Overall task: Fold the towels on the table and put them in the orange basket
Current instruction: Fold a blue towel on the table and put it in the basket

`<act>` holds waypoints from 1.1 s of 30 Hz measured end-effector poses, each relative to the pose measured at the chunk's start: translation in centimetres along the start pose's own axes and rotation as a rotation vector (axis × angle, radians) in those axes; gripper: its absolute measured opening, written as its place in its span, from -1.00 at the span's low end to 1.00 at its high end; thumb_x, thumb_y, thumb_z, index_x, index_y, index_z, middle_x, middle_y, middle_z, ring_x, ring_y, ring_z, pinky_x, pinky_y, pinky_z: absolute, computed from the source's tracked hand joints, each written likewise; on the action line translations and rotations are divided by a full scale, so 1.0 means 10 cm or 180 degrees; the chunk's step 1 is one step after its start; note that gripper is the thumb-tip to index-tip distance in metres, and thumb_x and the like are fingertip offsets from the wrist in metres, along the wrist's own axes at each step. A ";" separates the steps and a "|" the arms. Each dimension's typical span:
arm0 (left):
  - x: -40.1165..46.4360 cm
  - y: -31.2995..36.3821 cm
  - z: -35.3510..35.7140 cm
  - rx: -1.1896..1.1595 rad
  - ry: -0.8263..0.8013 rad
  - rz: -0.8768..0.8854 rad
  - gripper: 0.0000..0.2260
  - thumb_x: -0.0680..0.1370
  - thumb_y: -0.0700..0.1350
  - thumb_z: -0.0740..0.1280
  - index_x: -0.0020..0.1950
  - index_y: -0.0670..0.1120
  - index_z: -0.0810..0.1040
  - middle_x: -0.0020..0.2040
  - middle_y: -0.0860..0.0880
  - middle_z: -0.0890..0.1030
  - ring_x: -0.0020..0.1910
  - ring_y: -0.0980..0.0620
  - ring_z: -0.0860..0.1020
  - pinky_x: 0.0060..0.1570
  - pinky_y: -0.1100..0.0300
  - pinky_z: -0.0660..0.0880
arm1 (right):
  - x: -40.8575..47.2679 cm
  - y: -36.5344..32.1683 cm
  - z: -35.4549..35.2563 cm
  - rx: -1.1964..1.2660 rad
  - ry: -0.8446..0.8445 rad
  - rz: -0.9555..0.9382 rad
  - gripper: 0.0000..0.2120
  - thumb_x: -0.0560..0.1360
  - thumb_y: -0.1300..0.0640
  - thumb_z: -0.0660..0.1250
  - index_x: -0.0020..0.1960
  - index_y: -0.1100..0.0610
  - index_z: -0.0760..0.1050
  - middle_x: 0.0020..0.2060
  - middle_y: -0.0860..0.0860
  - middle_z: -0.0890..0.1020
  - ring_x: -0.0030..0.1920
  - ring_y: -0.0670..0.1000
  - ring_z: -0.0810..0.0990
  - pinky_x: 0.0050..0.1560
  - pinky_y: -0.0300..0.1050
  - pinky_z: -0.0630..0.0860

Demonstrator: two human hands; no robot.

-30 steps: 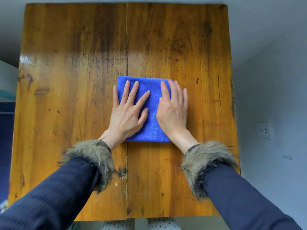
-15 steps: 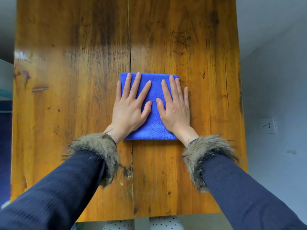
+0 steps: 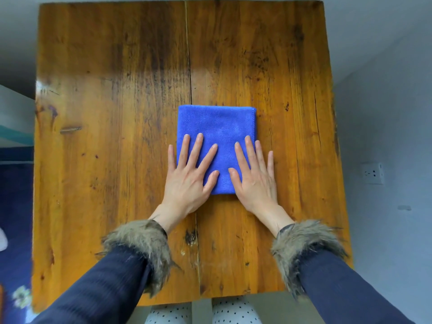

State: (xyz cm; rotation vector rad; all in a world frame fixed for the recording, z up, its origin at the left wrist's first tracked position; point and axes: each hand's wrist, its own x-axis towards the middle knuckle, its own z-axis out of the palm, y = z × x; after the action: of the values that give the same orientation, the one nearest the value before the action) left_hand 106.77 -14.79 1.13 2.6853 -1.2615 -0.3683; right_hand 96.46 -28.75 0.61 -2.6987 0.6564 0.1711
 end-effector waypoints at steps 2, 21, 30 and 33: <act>-0.03 0.00 -0.05 -0.0470 0.0088 -0.0021 -0.52 0.59 0.09 0.07 0.50 0.02 0.20 0.55 -0.11 0.07 0.52 -0.13 -0.09 0.45 -0.13 -0.08 | -0.01 0.00 -0.04 0.0112 -0.0066 -0.0018 -0.43 0.58 -0.07 0.08 0.53 0.02 -0.02 0.51 -0.04 -0.11 0.53 0.05 -0.14 0.46 0.11 -0.25; 0.27 -0.46 -0.46 -0.3182 -0.0490 -0.2019 -0.72 0.51 -0.07 0.35 0.21 -0.01 0.47 -0.06 -0.03 0.61 -0.11 0.08 0.56 -0.18 0.29 0.42 | 0.59 0.02 -0.57 0.2742 -0.0452 0.2460 -0.82 0.44 0.11 0.41 -0.28 0.16 0.51 -0.10 0.10 0.66 -0.19 0.03 0.61 -0.21 -0.17 0.47; 0.16 -0.34 -0.49 -0.3641 -0.0371 -0.2200 -0.75 0.51 -0.20 0.36 0.15 -0.01 0.45 -0.25 0.02 0.55 -0.26 0.14 0.55 -0.35 0.29 0.50 | 0.64 0.10 -0.63 0.3171 -0.1060 0.2018 -0.95 0.50 0.13 0.31 -0.14 0.09 0.50 -0.06 0.04 0.64 -0.14 -0.03 0.60 -0.19 -0.17 0.47; -0.02 -0.30 -0.53 -0.3917 -0.0305 -0.2319 -0.76 0.53 -0.21 0.33 0.16 0.00 0.45 -0.22 -0.01 0.53 -0.24 0.14 0.56 -0.46 0.31 0.49 | 0.54 0.09 -0.69 0.3395 -0.1332 0.1841 -0.91 0.51 0.18 0.27 0.01 0.11 0.50 0.01 0.05 0.64 -0.07 0.00 0.61 -0.12 -0.09 0.53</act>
State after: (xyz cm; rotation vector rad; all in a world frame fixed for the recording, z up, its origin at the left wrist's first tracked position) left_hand 110.37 -12.56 5.54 1.8539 0.1152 -0.9530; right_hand 101.05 -34.35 5.68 -1.3676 0.9976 0.3808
